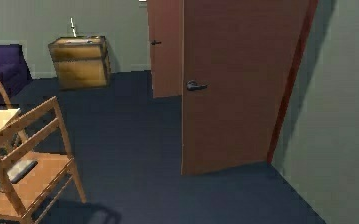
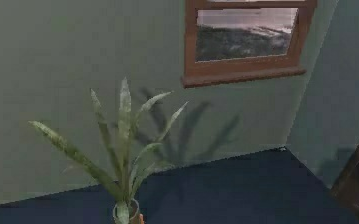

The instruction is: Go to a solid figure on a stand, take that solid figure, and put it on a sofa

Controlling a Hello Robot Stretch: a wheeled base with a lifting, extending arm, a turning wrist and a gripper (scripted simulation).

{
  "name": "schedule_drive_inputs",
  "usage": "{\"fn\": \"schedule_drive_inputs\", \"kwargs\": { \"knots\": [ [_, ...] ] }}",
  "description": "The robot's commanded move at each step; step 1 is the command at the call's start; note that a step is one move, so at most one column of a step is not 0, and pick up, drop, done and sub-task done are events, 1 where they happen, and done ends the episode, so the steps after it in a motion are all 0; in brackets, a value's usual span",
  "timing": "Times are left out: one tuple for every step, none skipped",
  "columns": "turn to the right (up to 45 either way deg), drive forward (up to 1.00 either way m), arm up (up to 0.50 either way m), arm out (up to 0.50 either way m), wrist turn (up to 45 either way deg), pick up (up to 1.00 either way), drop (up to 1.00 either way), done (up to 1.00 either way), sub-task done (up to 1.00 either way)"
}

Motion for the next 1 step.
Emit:
{"fn": "schedule_drive_inputs", "kwargs": {
  "knots": [
    [-12.0, 0.0, 0.0, 0.0, 0.0, 0.0, 0.0, 0.0, 0.0]
  ]
}}
